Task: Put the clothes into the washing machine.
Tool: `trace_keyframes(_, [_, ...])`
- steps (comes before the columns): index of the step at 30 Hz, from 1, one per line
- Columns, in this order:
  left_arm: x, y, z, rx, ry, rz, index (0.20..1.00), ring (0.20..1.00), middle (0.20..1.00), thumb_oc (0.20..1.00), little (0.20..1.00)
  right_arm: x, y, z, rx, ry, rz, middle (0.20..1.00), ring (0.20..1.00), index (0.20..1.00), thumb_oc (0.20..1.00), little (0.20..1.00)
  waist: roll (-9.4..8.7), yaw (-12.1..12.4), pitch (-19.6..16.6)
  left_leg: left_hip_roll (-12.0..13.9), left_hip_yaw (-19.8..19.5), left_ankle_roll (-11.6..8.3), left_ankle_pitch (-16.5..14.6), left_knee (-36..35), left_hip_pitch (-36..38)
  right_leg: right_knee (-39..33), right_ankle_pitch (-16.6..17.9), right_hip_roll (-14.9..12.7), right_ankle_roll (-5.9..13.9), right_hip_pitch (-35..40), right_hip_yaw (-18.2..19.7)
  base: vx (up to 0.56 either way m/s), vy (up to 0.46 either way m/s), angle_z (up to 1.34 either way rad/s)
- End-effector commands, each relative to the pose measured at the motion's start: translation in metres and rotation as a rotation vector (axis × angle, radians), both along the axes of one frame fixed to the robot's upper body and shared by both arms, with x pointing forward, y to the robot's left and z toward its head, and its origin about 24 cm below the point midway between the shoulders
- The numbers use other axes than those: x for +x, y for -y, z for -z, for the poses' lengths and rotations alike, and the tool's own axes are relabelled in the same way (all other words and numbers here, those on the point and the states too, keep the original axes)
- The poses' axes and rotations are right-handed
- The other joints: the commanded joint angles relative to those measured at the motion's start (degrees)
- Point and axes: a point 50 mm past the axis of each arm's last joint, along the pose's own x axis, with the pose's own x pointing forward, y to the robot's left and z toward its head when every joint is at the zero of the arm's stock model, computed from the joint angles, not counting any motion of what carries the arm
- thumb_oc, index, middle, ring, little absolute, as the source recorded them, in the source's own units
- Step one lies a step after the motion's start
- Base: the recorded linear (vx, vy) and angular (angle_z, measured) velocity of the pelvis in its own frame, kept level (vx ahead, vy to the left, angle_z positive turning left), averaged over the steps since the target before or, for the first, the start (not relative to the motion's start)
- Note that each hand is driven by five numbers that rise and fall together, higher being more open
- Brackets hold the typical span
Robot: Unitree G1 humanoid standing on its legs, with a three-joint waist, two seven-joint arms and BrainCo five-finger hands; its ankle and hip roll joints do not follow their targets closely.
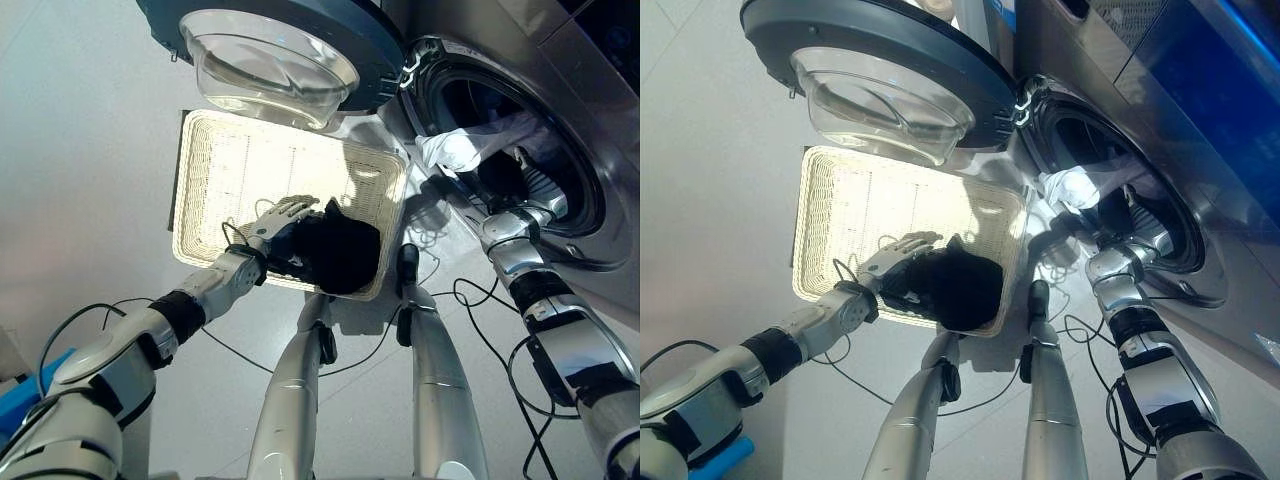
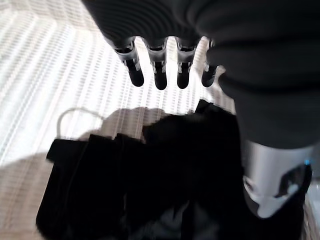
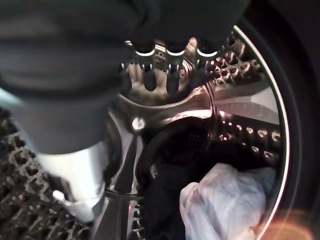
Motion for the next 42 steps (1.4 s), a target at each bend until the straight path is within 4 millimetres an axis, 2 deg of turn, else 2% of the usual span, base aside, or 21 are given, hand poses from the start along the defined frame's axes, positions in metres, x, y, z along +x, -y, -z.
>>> trace_keyframes(1, [0.005,0.016,0.002,0.094,-0.061,0.007,1.000,1.000,1.000,1.000,1.000,-0.001,0.007,-0.023,0.014,0.109,0.003,1.000,1.000,1.000,1.000,1.000,3.49,-1.0,-1.1,-2.6,2.9,-2.18,-6.3,6.1,-1.1,-3.7,2.4,2.3,5.86,2.4,-3.5,-0.03,-0.030,0.00])
trace_keyframes(6, [0.010,0.020,0.003,0.134,-0.125,-0.045,1.000,1.000,1.000,1.000,1.000,0.001,0.000,-0.023,0.049,0.132,-0.005,1.000,1.000,1.000,1.000,1.000,2.43,-1.2,-1.1,-2.4,2.7,-2.03,-6.1,6.1,-1.9,-3.9,2.9,2.7,6.07,1.8,-3.5,-0.01,-0.043,0.00])
trace_keyframes(10, [0.015,0.020,0.006,0.231,-0.167,-0.116,1.000,1.000,1.000,1.000,1.000,0.002,-0.006,-0.025,0.087,0.160,-0.015,1.000,1.000,1.000,1.000,1.000,1.55,-1.3,-1.1,-2.3,2.5,-2.18,-5.4,5.5,-3.0,-4.5,3.5,3.1,6.23,1.2,-3.5,-0.01,-0.020,0.01])
trace_keyframes(19, [0.029,0.021,-0.011,0.428,-0.056,-0.269,1.000,1.000,1.000,1.000,1.000,0.003,-0.025,-0.035,0.213,0.303,-0.093,1.000,1.000,1.000,1.000,1.000,-0.61,-2.1,-1.1,-1.5,2.4,-2.85,-3.3,3.5,-7.4,-5.6,5.6,4.1,6.80,-2.8,-2.8,-0.01,-0.036,0.04])
trace_keyframes(21, [0.033,0.022,-0.019,0.506,-0.043,-0.298,1.000,1.000,1.000,1.000,1.000,0.002,-0.035,-0.044,0.250,0.374,-0.137,1.000,1.000,1.000,1.000,1.000,-1.35,-2.3,-1.1,-1.3,2.5,-2.98,-2.4,2.6,-9.6,-6.4,6.8,4.3,6.98,-4.9,-2.8,-0.01,-0.083,0.10])
trace_keyframes(24, [0.032,0.023,-0.017,0.537,-0.049,-0.307,1.000,1.000,1.000,1.000,1.000,0.000,-0.041,-0.045,0.264,0.399,-0.161,1.000,1.000,1.000,1.000,1.000,-1.77,-2.6,-1.1,-1.2,2.4,-3.21,-2.4,1.8,-9.5,-7.0,6.9,4.4,7.24,-4.9,-2.8,-0.01,-0.043,0.06])
trace_keyframes(25, [0.033,0.027,-0.019,0.567,-0.041,-0.314,1.000,1.000,1.000,1.000,1.000,-0.002,-0.052,-0.052,0.282,0.444,-0.190,1.000,1.000,1.000,1.000,1.000,-2.32,-2.8,-1.1,-0.9,2.4,-3.34,-1.6,1.0,-10.9,-7.6,7.8,4.6,7.42,-6.4,-2.4,-0.01,-0.045,0.05])
trace_keyframes(30, [0.033,0.032,-0.016,0.571,-0.027,-0.310,1.000,1.000,1.000,1.000,1.000,-0.004,-0.060,-0.057,0.302,0.479,-0.207,1.000,1.000,1.000,1.000,1.000,-3.09,-3.0,-1.1,-0.5,2.3,-3.47,-1.1,0.2,-12.0,-8.3,8.6,4.6,7.80,-7.4,-2.0,-0.01,-0.033,0.01])
trace_keyframes(33, [0.031,0.035,-0.010,0.585,-0.031,-0.293,1.000,1.000,1.000,1.000,1.000,-0.004,-0.060,-0.054,0.338,0.485,-0.212,1.000,1.000,1.000,1.000,1.000,-3.41,-3.1,-1.1,-0.3,2.4,-3.76,-1.2,-0.3,-11.4,-8.8,8.6,4.4,8.07,-6.9,-2.1,0.00,0.000,0.00])
trace_keyframes(38, [0.031,0.036,-0.012,0.576,-0.042,-0.290,1.000,1.000,1.000,1.000,1.000,-0.004,-0.061,-0.055,0.347,0.494,-0.213,1.000,1.000,1.000,1.000,1.000,-3.46,-3.1,-1.1,-0.2,2.4,-3.76,-0.8,-0.4,-12.0,-9.0,9.1,4.4,8.03,-7.4,-2.1,0.00,-0.010,0.00])
trace_keyframes(39, [0.030,0.041,-0.010,0.564,-0.049,-0.253,0.200,0.200,0.200,0.200,0.200,-0.005,-0.058,-0.054,0.373,0.500,-0.204,1.000,1.000,1.000,1.000,1.000,-3.54,-3.2,-1.1,-0.1,2.3,-3.76,-0.8,-0.2,-12.2,-8.8,9.3,4.4,8.04,-7.6,-2.2,0.00,-0.073,-0.02])
trace_keyframes(40, [0.028,0.045,-0.006,0.550,-0.074,-0.214,0.200,0.200,0.200,0.200,0.200,-0.005,-0.052,-0.048,0.395,0.493,-0.190,1.000,1.000,1.000,1.000,1.000,-3.58,-3.2,-1.1,-0.2,2.3,-3.92,-1.3,0.0,-11.4,-8.6,8.9,4.2,8.15,-6.8,-2.5,-0.01,-0.077,-0.01])
trace_keyframes(42, [0.029,0.046,-0.009,0.549,-0.075,-0.208,0.200,0.200,0.200,0.200,0.200,-0.005,-0.051,-0.050,0.404,0.498,-0.187,1.000,1.000,1.000,1.000,1.000,-3.55,-3.2,-1.1,-0.2,2.3,-3.88,-1.0,0.1,-11.8,-8.7,9.3,4.2,8.05,-7.2,-2.6,0.00,-0.025,0.01])
